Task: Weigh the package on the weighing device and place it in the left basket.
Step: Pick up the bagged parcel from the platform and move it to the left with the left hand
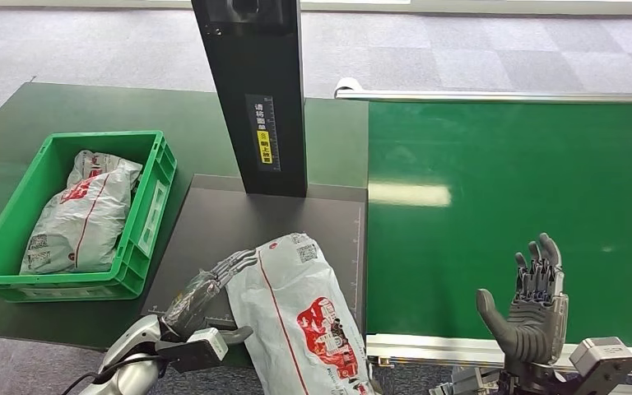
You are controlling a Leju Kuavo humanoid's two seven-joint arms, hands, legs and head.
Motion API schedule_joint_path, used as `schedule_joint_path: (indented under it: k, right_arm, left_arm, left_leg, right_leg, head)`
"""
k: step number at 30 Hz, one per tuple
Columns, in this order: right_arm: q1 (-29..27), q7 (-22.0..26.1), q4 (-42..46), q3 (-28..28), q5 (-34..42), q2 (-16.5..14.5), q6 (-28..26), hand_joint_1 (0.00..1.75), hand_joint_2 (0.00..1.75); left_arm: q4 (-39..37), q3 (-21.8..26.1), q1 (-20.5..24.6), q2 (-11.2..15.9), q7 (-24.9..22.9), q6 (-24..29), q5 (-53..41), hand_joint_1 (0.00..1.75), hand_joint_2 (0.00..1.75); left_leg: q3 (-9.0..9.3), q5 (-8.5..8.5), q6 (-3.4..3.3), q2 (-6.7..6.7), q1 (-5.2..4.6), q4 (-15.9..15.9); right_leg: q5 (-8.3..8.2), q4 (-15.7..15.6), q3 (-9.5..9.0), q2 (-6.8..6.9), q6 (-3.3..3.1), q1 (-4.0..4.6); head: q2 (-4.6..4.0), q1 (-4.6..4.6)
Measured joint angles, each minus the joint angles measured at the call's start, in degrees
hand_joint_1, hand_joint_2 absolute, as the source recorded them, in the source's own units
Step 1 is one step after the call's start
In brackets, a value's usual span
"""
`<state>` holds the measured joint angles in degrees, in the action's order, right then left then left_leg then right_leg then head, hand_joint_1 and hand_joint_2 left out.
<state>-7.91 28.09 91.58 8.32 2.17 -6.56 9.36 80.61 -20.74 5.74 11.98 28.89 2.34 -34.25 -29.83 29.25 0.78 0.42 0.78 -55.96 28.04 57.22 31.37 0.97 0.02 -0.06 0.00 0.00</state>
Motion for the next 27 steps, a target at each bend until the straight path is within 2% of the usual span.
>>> schedule_joint_path:
  k: [11,21,27]
  right_arm:
    - [0.0,0.0,0.3,1.7,-0.8,-0.6,1.4,0.00,1.75]
    - [-0.4,-0.8,2.3,4.1,-2.0,-1.6,3.6,0.00,1.75]
    - [-0.5,-1.1,2.8,4.8,-2.5,-2.0,4.4,0.00,1.75]
  left_arm:
    - [0.0,0.0,0.6,1.0,0.3,-0.3,-2.3,0.00,1.75]
    - [0.4,-0.5,1.2,1.8,-0.8,-5.1,-8.8,0.00,1.75]
    - [-0.4,-2.7,0.7,3.5,-1.2,-6.2,-12.2,0.00,1.75]
  left_leg:
    - [0.01,0.00,0.00,0.01,0.01,0.0]
    - [-0.01,0.00,0.00,0.04,0.00,0.0]
    - [-0.01,0.00,0.00,0.04,0.01,0.0]
  right_leg:
    - [0.00,0.0,0.03,0.00,0.00,0.01]
    - [0.00,0.0,0.05,-0.01,0.00,0.00]
    - [0.00,0.0,0.05,-0.01,0.00,0.01]
  head:
    - [0.00,0.00]
    - [0.00,-0.01]
    - [0.00,-0.01]
